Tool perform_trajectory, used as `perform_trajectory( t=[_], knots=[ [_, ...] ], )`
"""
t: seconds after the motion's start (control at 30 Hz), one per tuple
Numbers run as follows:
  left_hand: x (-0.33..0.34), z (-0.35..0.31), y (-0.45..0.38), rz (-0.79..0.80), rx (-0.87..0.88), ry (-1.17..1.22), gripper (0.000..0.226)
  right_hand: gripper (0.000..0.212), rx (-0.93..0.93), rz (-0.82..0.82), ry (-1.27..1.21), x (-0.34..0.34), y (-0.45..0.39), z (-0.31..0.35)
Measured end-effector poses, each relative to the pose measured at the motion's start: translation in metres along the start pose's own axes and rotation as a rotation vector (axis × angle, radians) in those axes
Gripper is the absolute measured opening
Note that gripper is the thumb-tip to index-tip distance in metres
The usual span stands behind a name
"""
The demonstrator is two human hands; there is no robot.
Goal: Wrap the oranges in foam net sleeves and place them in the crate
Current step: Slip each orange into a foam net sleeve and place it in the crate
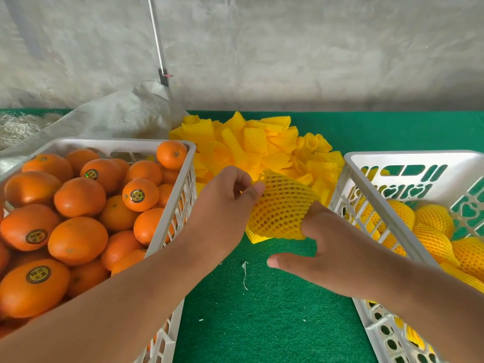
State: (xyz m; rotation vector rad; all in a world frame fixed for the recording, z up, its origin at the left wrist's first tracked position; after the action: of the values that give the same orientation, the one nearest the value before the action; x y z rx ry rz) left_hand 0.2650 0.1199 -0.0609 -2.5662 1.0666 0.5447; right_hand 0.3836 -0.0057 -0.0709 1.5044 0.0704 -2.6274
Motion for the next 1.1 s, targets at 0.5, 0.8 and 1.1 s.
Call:
perform_trajectory(
  t=[0.5, 0.8, 1.1],
  knots=[
    [0.01, 0.001, 0.0, 0.208, -0.048, 0.125, 0.027, 0.04, 0.019, -0.071, -0.156, -0.008, 0.003, -0.004],
    [0.009, 0.004, -0.001, 0.145, -0.034, 0.215, 0.012, 0.029, -0.002, -0.168, -0.246, -0.019, 0.004, -0.004],
    [0.007, 0.008, -0.004, 0.088, -0.051, 0.416, 0.017, 0.033, -0.092, -0.172, -0.459, -0.016, 0.007, 0.003]
  ],
)
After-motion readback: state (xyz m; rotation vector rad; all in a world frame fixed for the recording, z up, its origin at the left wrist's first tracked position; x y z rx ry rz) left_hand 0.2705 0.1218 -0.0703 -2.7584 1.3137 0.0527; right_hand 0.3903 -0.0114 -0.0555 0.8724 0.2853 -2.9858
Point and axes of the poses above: each hand's wrist, its own y-axis away from the middle knuckle, its own x-axis out of the palm, z = x × y, the point moved 8 cm from there along -y, towards the middle knuckle, and after that the axes turned 13 degrees about z, right-handed, at the moved point
